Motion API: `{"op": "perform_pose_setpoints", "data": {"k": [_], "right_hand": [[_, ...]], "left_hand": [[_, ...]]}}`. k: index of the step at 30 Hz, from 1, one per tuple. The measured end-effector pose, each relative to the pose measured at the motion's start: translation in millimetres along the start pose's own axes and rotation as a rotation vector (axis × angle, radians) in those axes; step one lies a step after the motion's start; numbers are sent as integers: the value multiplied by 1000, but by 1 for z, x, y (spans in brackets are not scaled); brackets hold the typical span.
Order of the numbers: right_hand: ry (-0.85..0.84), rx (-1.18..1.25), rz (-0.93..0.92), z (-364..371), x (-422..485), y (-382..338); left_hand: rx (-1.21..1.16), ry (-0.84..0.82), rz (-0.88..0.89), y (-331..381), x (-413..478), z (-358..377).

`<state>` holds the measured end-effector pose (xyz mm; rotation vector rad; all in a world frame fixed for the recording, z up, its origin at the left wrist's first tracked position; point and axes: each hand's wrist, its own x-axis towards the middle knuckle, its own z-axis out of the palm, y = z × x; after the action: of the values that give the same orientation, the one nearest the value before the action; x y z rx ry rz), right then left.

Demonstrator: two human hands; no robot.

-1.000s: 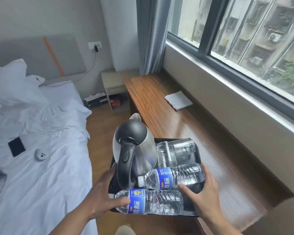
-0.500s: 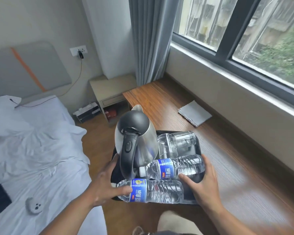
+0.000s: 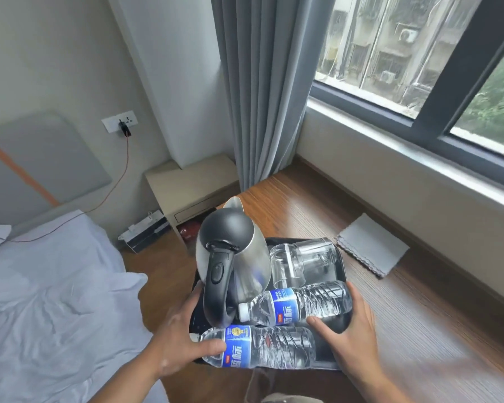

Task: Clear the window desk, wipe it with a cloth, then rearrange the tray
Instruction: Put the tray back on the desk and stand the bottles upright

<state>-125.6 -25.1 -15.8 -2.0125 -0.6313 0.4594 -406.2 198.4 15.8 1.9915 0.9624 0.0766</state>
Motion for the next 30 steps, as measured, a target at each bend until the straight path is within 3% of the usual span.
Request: {"op": "perform_pose_setpoints", "data": {"k": [15,30], "right_hand": [[123,-13,151,65,118,-35],[460,-10,436,154,150,-73]], "left_hand": [[-9,-115,85,-3,183,-72],[160,-411,361,-21,367,-132]]}}
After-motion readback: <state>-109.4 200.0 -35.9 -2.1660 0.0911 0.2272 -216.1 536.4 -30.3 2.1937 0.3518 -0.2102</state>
